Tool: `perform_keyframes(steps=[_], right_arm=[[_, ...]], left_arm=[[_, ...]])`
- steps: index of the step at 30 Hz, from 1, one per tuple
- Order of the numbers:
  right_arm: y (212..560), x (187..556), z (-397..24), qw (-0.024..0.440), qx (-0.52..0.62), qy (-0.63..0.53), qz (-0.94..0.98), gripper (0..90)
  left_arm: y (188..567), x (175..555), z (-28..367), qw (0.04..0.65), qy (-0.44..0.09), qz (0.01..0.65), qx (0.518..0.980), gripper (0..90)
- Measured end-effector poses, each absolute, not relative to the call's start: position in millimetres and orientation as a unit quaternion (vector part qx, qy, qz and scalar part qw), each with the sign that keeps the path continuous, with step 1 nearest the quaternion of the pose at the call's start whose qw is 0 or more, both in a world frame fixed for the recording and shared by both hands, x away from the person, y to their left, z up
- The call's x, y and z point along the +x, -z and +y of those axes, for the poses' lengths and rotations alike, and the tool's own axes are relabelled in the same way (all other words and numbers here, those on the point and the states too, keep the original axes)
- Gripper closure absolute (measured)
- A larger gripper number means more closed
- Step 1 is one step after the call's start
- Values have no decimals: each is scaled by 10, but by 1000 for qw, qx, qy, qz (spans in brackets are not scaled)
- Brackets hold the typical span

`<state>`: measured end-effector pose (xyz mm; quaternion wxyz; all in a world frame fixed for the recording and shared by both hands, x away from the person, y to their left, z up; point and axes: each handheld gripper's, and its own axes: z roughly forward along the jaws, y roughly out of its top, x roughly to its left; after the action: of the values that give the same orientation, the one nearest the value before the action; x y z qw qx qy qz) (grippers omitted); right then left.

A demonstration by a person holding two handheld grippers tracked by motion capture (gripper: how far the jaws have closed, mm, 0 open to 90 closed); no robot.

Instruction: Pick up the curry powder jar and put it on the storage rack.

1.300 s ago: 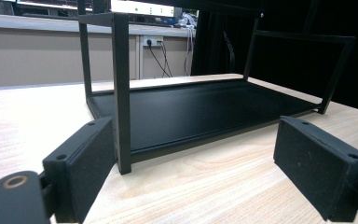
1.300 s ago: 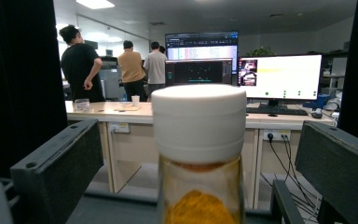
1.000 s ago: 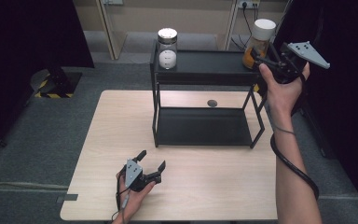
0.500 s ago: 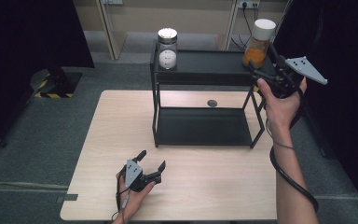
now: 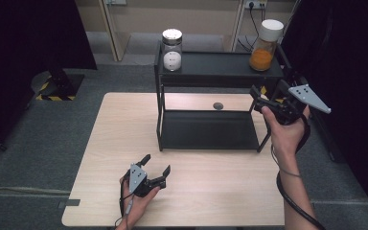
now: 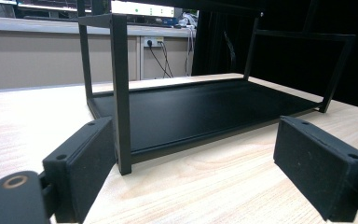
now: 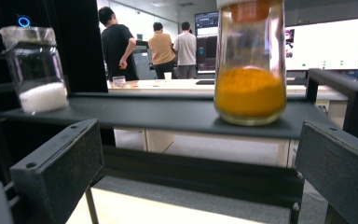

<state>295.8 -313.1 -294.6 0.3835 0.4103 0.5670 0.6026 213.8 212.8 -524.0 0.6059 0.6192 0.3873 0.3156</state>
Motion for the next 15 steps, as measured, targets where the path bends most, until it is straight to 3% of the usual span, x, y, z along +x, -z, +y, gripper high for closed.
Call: perform_keyframes(steps=[15], right_arm=[[3311,2730,-3146,366,414,-596,583,12]], left_arm=[[5242,2138,2126,606,-316,387,619,126]])
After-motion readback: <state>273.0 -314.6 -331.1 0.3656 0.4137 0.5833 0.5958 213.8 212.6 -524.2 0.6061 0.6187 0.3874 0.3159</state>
